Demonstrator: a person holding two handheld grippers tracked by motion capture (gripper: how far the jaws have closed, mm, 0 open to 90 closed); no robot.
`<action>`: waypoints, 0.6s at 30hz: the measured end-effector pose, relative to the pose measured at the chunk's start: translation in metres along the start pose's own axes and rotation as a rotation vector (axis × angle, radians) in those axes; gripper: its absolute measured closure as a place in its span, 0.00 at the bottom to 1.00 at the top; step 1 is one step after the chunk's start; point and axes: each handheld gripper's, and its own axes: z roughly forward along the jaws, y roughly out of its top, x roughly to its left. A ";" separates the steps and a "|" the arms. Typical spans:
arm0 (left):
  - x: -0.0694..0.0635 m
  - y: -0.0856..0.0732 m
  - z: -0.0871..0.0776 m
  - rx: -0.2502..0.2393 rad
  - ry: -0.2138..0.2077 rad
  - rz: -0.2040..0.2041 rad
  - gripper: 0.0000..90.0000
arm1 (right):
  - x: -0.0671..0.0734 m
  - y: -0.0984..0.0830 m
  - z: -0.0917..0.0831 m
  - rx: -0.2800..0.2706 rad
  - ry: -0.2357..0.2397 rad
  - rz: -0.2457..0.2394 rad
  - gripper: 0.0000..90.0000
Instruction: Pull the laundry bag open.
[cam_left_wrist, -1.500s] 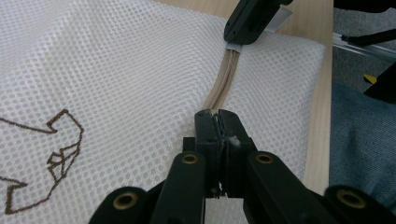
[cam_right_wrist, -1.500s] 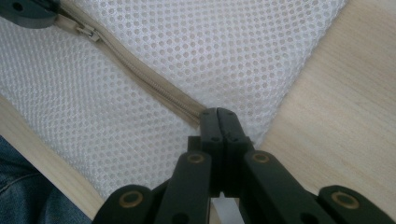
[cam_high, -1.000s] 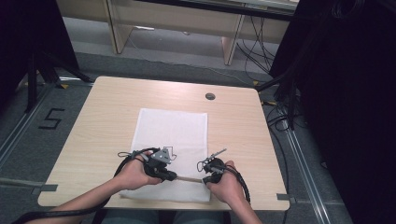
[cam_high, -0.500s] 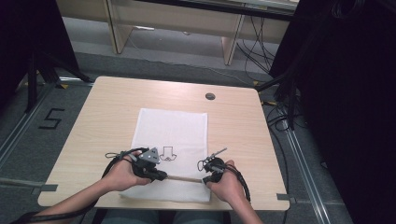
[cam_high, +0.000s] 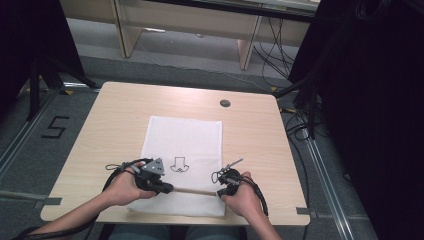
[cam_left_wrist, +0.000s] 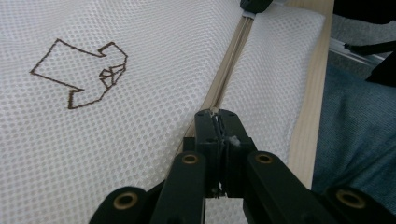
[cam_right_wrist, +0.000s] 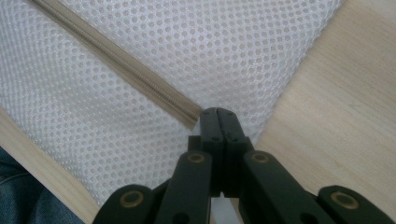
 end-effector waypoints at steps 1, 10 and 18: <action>0.001 0.000 -0.001 -0.008 -0.006 -0.007 0.97 | 0.000 0.000 0.000 0.002 0.000 0.003 1.00; 0.001 -0.002 -0.002 -0.011 -0.009 -0.008 0.97 | 0.000 0.000 0.001 -0.009 0.003 0.002 1.00; 0.006 -0.007 -0.008 0.000 -0.003 -0.001 0.97 | 0.000 0.000 0.000 0.001 0.007 0.013 1.00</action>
